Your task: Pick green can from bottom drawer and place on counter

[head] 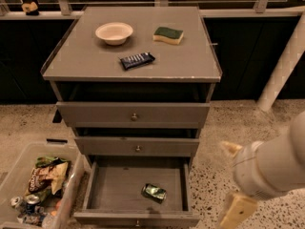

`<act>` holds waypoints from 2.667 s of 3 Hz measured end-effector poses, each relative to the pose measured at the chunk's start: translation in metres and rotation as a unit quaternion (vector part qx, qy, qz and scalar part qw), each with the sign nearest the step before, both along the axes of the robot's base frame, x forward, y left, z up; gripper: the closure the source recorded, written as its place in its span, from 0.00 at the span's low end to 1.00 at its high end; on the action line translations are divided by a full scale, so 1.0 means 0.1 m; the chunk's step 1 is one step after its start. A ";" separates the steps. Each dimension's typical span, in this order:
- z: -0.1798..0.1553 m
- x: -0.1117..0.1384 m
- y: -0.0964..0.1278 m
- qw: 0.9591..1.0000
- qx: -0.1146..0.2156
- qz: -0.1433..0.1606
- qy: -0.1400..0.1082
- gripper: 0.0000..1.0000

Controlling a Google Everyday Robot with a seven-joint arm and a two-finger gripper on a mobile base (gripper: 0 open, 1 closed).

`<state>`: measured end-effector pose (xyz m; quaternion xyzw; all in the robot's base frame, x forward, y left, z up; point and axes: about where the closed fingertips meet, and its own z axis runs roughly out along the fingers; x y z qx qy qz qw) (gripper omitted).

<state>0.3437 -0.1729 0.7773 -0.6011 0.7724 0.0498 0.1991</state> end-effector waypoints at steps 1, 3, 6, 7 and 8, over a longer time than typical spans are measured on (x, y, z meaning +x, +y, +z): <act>-1.07 -0.16 0.17 0.999 -0.002 0.008 0.047 0.00; -2.97 -0.04 -0.11 0.990 -0.029 -0.042 0.129 0.00; -3.58 0.41 -0.24 0.988 -0.047 -0.032 0.144 0.00; -4.04 0.48 0.34 0.984 -0.042 0.062 0.162 0.00; -4.32 0.53 0.88 0.980 -0.043 0.133 0.142 0.00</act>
Offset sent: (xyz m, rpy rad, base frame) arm -0.0187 -0.0261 -0.3863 -0.0642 0.3423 -0.1761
